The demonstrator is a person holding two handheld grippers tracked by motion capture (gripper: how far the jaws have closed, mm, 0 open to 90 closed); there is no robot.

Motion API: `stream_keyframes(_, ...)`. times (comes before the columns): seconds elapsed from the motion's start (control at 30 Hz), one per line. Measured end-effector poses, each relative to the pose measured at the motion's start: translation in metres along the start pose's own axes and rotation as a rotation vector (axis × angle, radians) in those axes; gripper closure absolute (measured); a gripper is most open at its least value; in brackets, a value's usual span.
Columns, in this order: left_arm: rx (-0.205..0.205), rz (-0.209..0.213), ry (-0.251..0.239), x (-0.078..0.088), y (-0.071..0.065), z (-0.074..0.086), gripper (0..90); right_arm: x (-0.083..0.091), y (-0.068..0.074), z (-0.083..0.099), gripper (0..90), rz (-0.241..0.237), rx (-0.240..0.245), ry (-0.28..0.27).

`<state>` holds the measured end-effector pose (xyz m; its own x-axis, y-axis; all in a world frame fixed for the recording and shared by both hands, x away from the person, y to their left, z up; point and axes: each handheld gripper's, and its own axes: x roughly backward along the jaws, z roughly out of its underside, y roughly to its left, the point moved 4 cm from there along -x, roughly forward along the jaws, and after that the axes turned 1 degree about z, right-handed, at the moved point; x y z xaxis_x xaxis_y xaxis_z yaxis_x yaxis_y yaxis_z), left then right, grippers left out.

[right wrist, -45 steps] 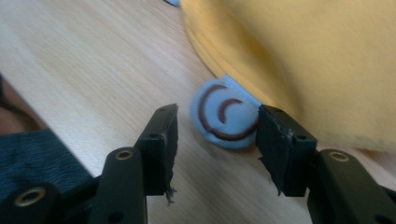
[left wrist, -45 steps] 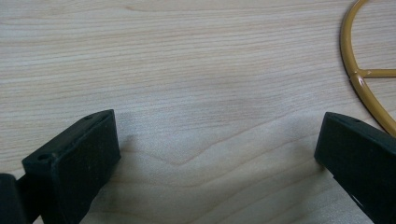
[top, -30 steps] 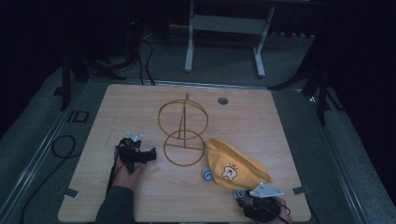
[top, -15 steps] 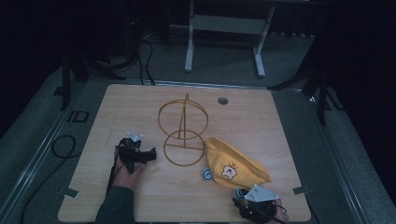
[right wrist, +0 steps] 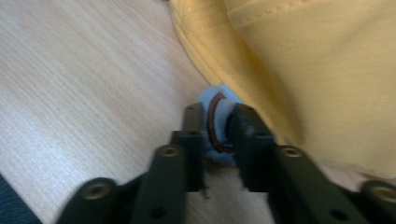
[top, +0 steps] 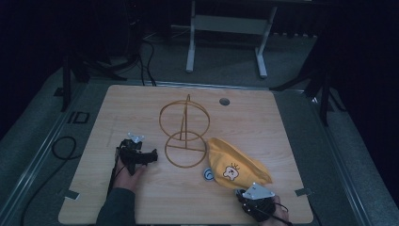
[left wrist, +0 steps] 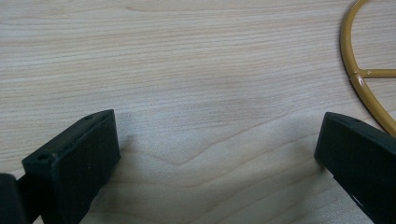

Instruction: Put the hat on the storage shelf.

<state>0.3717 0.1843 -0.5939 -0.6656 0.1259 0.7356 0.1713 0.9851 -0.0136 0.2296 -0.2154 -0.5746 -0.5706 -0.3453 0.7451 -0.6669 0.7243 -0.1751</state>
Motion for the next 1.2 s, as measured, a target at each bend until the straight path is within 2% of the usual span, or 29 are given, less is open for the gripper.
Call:
stream_keyframes(0.07,0.0,0.0,0.0,0.0,0.0,0.0,0.0,0.003,0.0,-0.002,84.3,0.006,0.001,-0.012)
stream_keyframes(0.13,0.0,0.0,0.0,0.0,0.0,0.0,0.0,0.004,0.001,-0.003,85.2,0.007,0.004,-0.017)
stream_keyframes(0.4,-0.001,0.0,0.0,0.0,0.0,0.0,0.0,0.012,0.003,-0.009,85.6,0.016,0.033,-0.037)
stream_keyframes(0.57,0.0,0.0,0.0,0.0,0.0,0.0,0.0,0.019,0.0,-0.015,85.6,0.008,0.028,-0.063)
stream_keyframes(0.77,0.0,0.0,0.0,0.0,0.0,0.0,0.0,0.028,-0.004,-0.028,85.8,0.013,0.018,-0.113)
stream_keyframes(1.1,0.003,0.0,-0.003,0.0,0.0,0.0,0.0,0.039,-0.01,-0.049,86.1,0.033,0.032,-0.171)
stream_keyframes(1.2,0.004,0.0,-0.003,0.0,0.0,0.0,0.0,0.044,-0.015,-0.061,86.1,0.048,0.041,-0.198)
